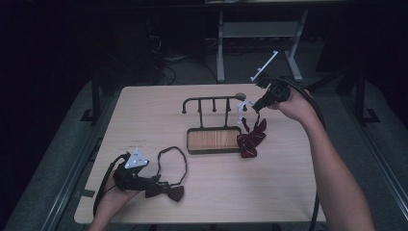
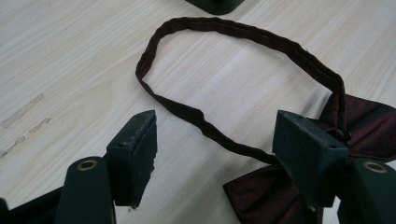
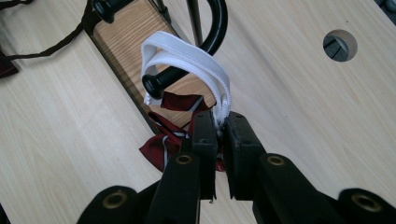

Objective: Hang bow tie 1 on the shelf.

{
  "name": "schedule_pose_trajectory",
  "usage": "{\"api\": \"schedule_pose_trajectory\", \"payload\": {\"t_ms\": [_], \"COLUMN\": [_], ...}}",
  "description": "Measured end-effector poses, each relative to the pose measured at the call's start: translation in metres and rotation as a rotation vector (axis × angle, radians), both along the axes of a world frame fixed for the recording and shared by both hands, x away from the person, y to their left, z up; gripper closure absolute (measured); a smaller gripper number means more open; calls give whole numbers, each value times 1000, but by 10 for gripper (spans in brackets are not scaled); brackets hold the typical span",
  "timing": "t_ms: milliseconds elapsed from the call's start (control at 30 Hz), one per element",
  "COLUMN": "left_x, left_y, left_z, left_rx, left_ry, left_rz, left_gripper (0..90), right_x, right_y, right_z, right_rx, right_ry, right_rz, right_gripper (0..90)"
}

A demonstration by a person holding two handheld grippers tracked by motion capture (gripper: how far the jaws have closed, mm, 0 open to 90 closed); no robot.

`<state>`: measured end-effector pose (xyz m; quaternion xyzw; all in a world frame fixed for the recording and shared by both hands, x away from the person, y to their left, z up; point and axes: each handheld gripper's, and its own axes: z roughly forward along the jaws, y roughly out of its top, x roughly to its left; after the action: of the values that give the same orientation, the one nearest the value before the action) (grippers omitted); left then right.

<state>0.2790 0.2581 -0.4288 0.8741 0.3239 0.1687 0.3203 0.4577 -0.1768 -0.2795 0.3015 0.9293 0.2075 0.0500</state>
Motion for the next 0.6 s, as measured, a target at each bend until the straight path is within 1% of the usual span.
{"api": "schedule_pose_trajectory", "payload": {"t_ms": [200, 333, 400, 533, 600], "left_x": [-1, -2, -3, -3, -3], "left_y": [2, 2, 2, 2, 1], "left_z": [0, 0, 0, 0, 0], "left_rx": [1, -4, 2, 4, 6], "left_ry": [2, 1, 3, 4, 3], "left_rz": [5, 9, 8, 7, 4], "left_gripper": [313, 313, 313, 313, 313], "right_x": [2, 2, 1, -3, -5], "right_y": [1, 1, 2, 0, -2], "right_z": [-2, -4, -6, -9, -11], "right_rx": [1, 8, 15, 26, 31], "right_ry": [-3, -2, 5, 0, 7], "right_rz": [-1, 7, 13, 25, 28], "right_gripper": [820, 788, 767, 758, 743]}}
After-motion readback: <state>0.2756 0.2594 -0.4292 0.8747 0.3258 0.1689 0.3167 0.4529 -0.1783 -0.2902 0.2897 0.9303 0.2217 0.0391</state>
